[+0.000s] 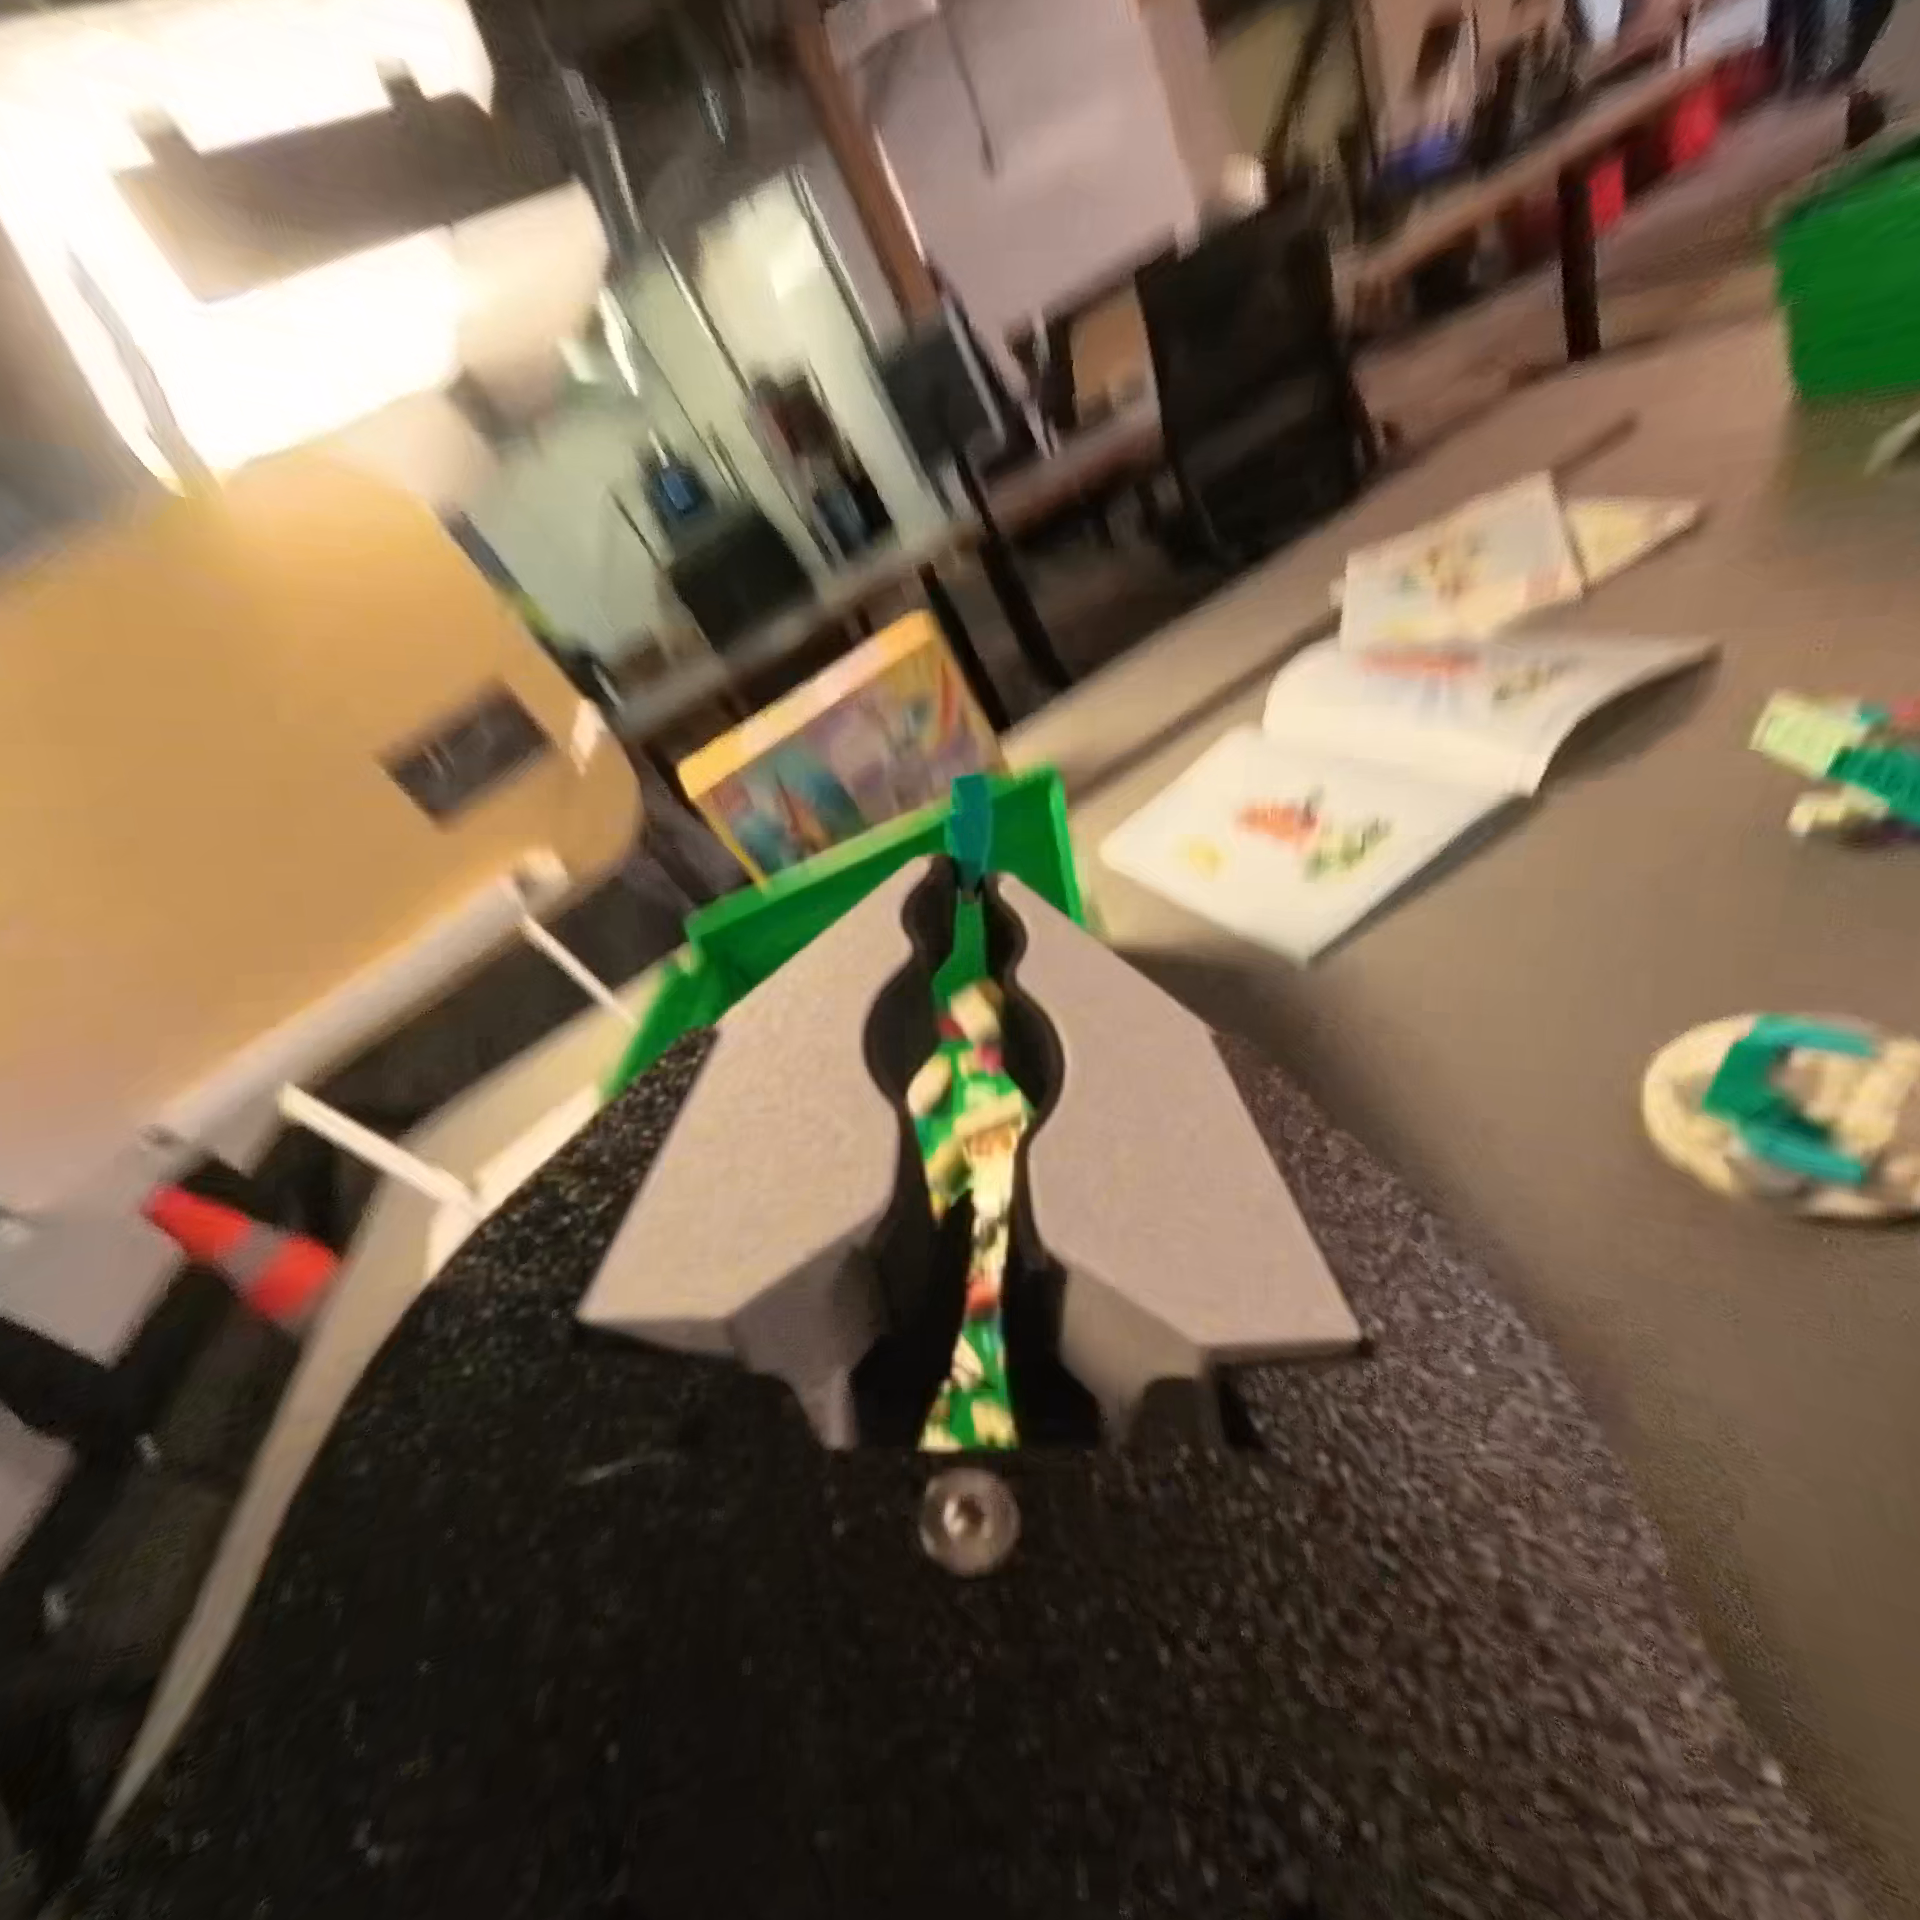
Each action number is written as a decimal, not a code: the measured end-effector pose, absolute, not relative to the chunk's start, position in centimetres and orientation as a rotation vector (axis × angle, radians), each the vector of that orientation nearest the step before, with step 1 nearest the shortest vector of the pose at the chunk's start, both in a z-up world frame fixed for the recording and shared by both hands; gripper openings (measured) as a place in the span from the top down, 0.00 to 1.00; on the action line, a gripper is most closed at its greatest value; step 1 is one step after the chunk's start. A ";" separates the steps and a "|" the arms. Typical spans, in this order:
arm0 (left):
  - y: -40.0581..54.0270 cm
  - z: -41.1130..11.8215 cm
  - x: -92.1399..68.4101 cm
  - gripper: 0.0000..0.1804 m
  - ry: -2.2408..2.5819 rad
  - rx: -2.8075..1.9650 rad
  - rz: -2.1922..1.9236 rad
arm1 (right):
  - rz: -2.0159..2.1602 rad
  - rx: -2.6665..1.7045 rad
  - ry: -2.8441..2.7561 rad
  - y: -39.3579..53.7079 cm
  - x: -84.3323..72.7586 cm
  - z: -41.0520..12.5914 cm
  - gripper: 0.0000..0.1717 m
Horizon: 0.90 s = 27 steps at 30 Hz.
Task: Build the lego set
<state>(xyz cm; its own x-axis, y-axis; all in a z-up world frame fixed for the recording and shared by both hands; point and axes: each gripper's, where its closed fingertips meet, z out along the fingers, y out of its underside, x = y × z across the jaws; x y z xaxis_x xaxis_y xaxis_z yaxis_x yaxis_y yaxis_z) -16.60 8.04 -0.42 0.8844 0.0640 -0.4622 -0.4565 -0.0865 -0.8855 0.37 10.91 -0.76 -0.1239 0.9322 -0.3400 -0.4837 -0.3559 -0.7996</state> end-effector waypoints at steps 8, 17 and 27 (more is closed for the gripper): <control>11.5 -12.1 -23.4 0.99 0.313 -2.298 0.232 | 1.658 -1.080 -0.622 11.6 0.4 -1.3 0.92; 12.5 -17.0 -25.1 0.98 0.289 -2.560 0.226 | 1.653 -1.072 -0.626 11.6 0.7 -1.1 0.92; 11.2 -11.8 -26.1 0.90 0.177 -2.359 0.453 | 1.595 -1.063 -0.645 11.9 1.2 -0.7 0.92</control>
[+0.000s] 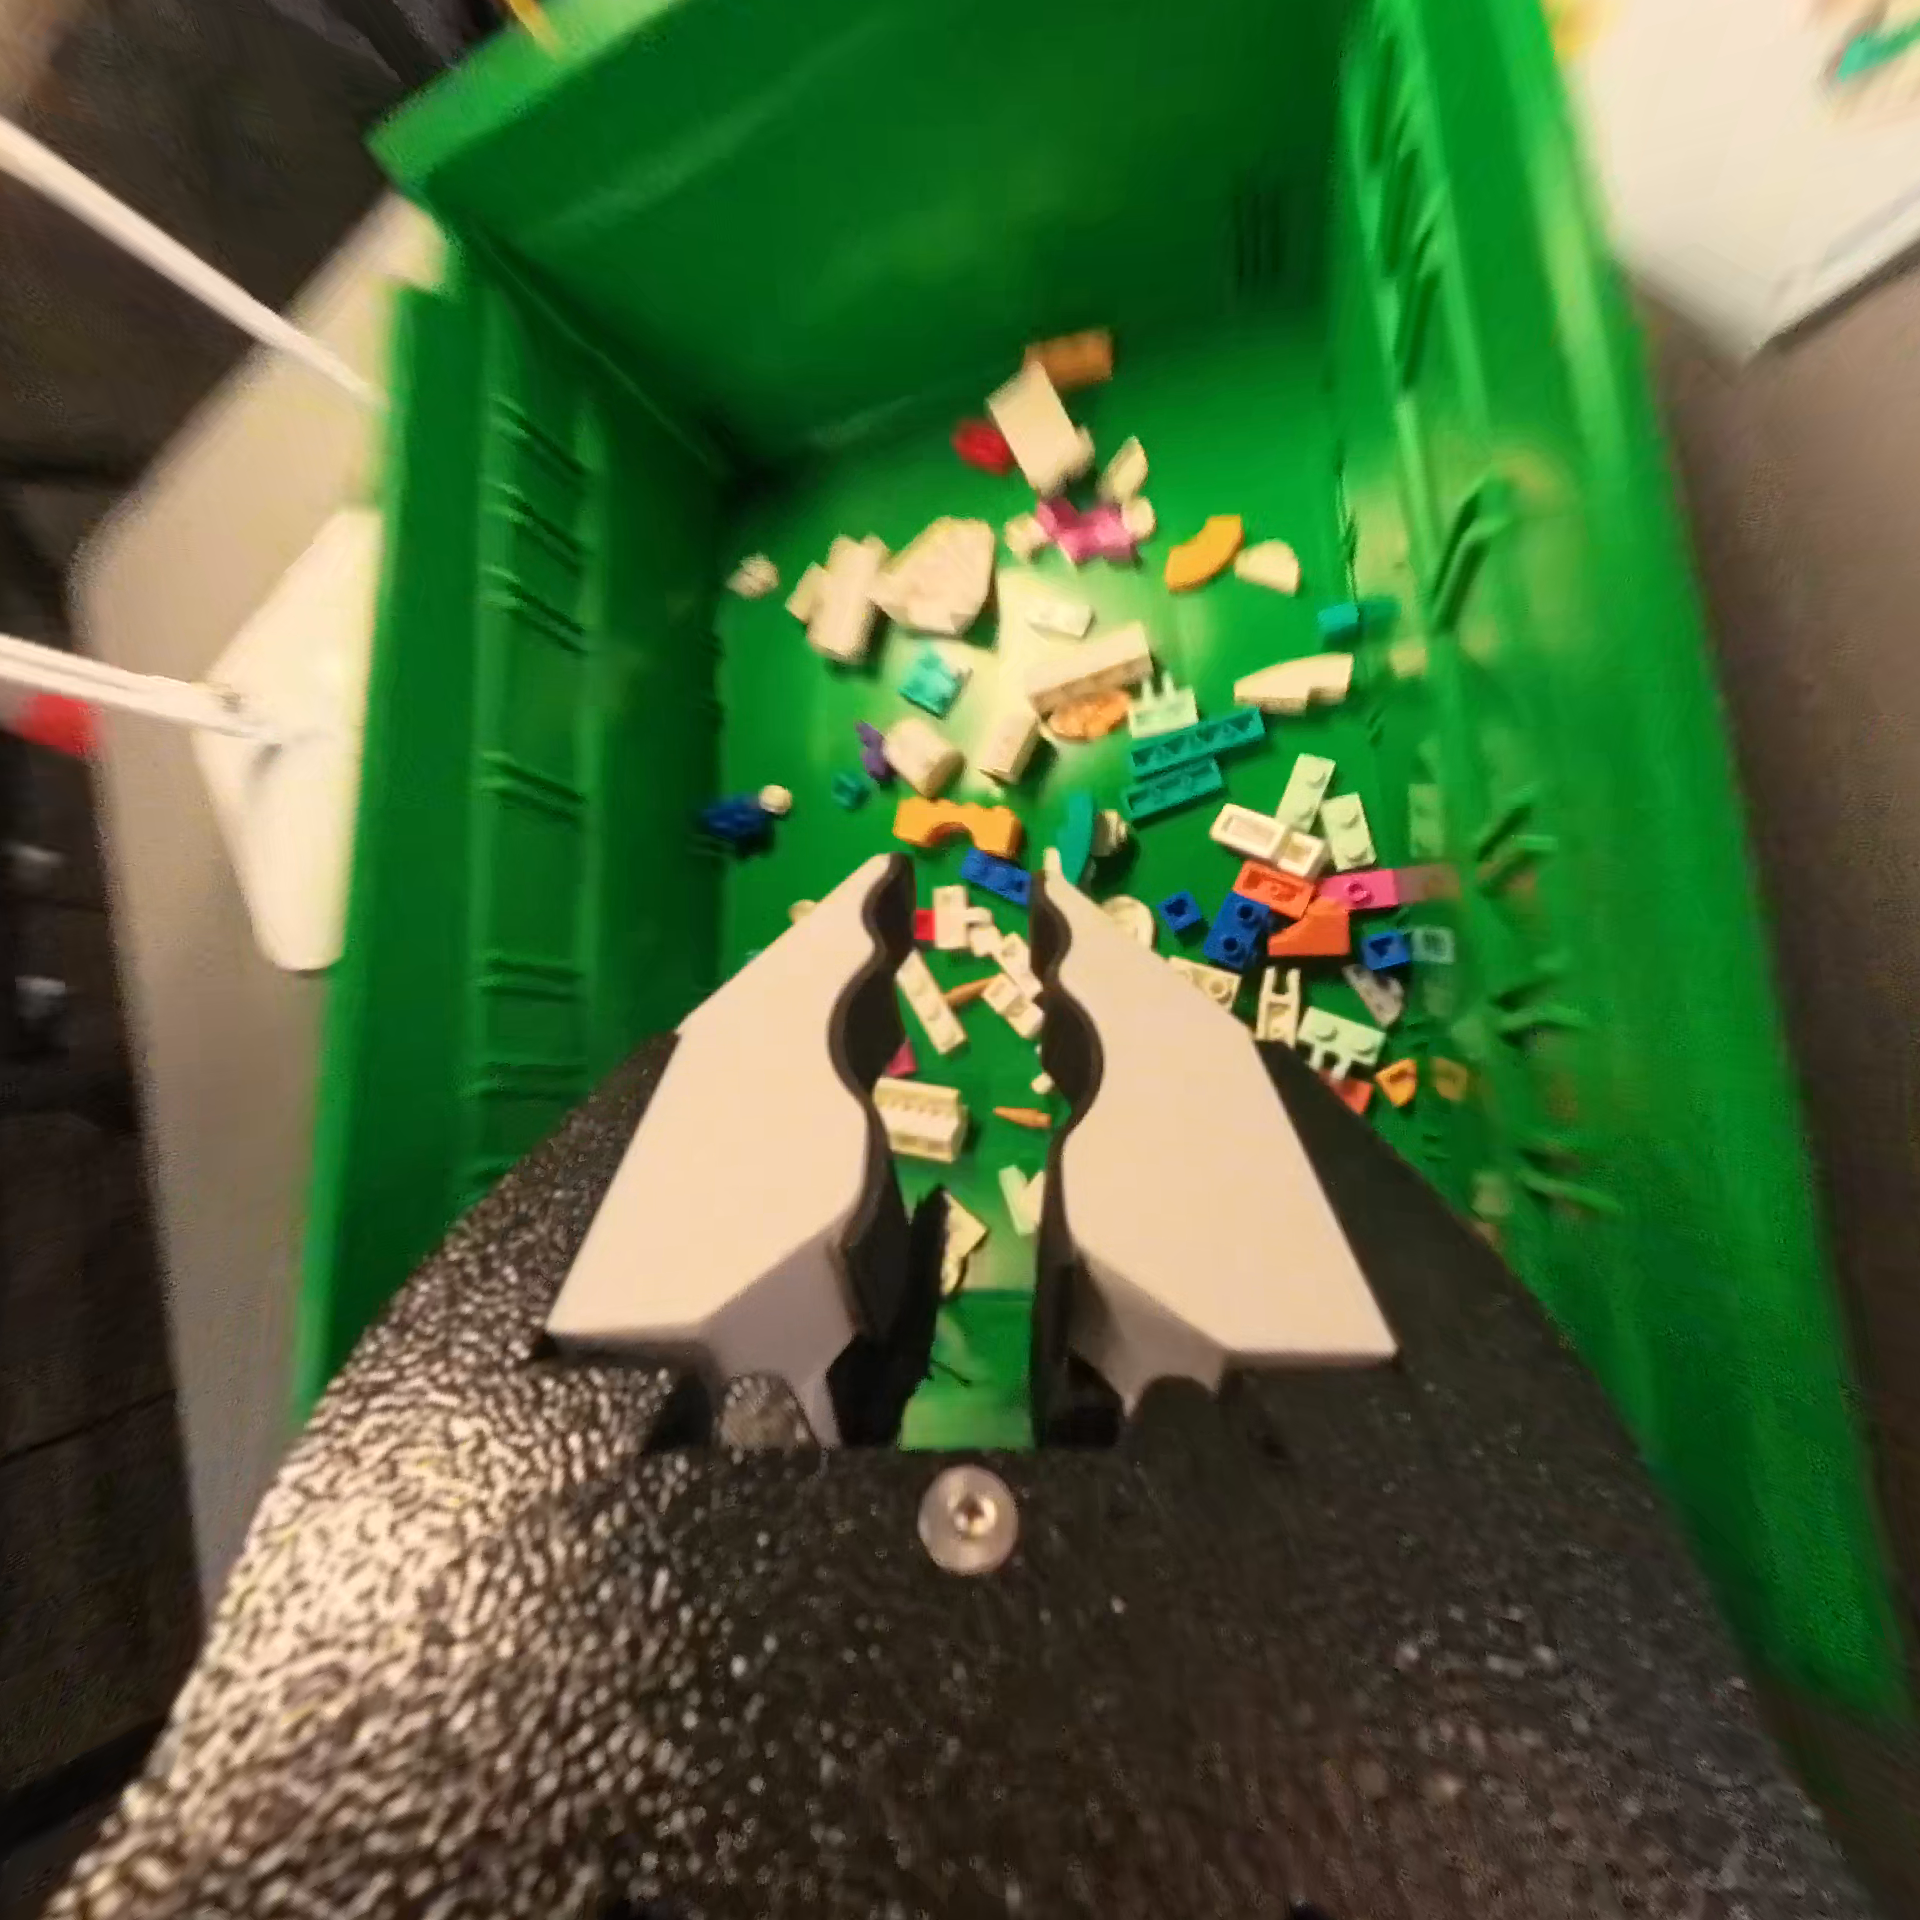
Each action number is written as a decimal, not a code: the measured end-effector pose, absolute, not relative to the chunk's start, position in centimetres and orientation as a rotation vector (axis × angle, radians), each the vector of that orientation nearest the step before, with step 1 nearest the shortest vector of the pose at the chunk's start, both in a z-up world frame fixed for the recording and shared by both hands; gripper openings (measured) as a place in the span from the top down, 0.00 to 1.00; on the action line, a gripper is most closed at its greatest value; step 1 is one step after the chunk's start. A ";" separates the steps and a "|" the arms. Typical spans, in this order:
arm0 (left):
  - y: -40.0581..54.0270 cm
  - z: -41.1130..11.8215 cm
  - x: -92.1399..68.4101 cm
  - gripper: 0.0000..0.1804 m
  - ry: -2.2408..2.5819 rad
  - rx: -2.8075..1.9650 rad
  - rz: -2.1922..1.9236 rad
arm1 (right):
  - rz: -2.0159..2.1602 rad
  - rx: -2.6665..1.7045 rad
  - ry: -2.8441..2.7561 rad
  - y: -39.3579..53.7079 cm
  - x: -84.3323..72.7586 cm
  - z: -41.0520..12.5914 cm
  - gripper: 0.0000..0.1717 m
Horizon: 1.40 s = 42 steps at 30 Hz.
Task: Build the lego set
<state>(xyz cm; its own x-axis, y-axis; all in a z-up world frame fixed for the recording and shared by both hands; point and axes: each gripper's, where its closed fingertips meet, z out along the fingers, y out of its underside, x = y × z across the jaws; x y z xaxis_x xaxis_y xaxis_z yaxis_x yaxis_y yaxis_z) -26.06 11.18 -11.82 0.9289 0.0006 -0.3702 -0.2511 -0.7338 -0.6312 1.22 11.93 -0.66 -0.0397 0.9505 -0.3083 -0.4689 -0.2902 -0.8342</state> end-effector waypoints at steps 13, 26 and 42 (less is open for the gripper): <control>8.5 -10.8 -0.8 0.98 0.829 -1.799 0.141 | 1.124 -1.089 -0.855 14.0 2.4 -2.1 0.92; 12.2 -15.7 -1.4 0.93 0.922 -2.177 -0.209 | 0.763 -1.273 -1.781 9.2 0.1 -15.0 0.96; 13.4 -14.3 -1.0 0.97 1.111 -1.999 -0.006 | 1.033 -1.683 -1.327 13.2 0.3 -13.3 0.77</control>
